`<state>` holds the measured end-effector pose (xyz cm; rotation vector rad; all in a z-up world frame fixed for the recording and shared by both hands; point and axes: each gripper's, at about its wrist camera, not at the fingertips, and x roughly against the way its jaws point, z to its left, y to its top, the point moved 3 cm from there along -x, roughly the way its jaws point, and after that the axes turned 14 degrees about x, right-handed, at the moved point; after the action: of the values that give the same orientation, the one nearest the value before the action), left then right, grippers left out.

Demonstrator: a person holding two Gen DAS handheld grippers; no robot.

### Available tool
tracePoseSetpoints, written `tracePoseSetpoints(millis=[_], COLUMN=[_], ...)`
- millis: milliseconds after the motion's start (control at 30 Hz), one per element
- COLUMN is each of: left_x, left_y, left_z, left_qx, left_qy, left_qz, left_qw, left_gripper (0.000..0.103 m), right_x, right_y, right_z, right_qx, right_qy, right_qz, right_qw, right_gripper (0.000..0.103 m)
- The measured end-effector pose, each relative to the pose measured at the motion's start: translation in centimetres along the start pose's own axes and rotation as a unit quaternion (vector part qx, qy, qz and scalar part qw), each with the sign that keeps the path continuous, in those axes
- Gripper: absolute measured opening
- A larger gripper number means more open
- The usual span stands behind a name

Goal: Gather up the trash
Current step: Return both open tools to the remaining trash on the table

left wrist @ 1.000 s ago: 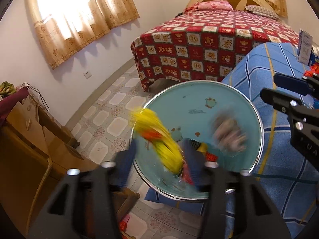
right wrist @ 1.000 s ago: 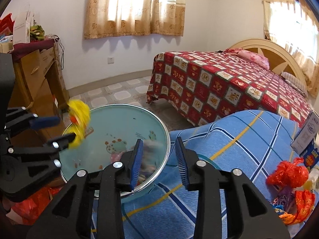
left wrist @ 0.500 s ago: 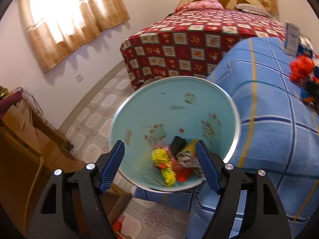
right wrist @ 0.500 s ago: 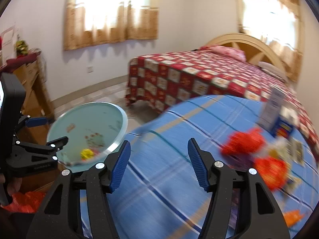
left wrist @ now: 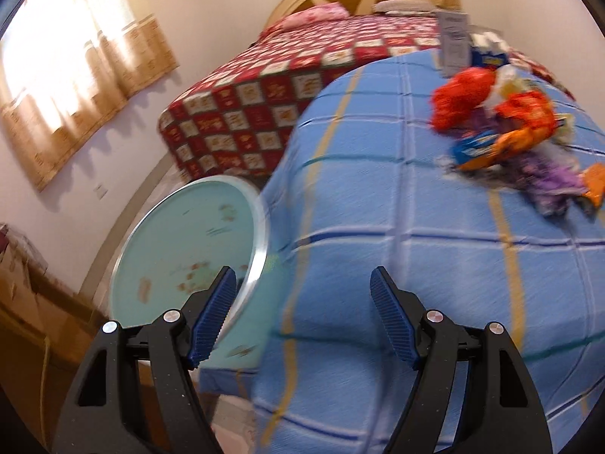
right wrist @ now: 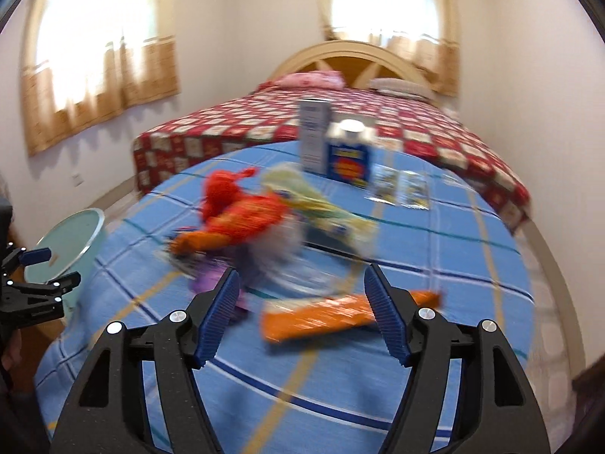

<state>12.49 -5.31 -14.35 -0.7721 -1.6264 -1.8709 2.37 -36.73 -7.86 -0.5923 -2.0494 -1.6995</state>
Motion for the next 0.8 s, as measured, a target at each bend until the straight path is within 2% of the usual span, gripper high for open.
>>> tracePoseSetpoints(millis=[300, 433, 733, 800], left_x=[-0.4, -1.2, -2.7, -2.9], left_y=[2.5, 3.2, 3.7, 3.9], left_z=[-6.9, -9.2, -12.3, -12.8], left_qx=[-0.023, -0.043, -0.093, -0.099], left_qy=[-0.056, -0.063, -0.081, -0.086], left_qz=[-0.021, -0.024, -0.006, -0.010], left_qw=[0.9980, 0.9968, 0.9923, 0.9913], left_gripper=[0.072, 0.072, 0.072, 0.061], right_x=[0.6, 0.5, 0.3, 0.3], right_y=[-2.9, -3.8, -4.6, -4.7], right_z=[-5.2, -6.3, -7.4, -7.4], right_qx=[-0.045, -0.054, -0.068, -0.068], right_qy=[-0.031, -0.037, -0.043, -0.043], right_qz=[0.010, 0.014, 0.018, 0.019], right_qw=[0.998, 0.998, 0.997, 0.997], right_gripper=[0.072, 0.075, 0.077, 0.078])
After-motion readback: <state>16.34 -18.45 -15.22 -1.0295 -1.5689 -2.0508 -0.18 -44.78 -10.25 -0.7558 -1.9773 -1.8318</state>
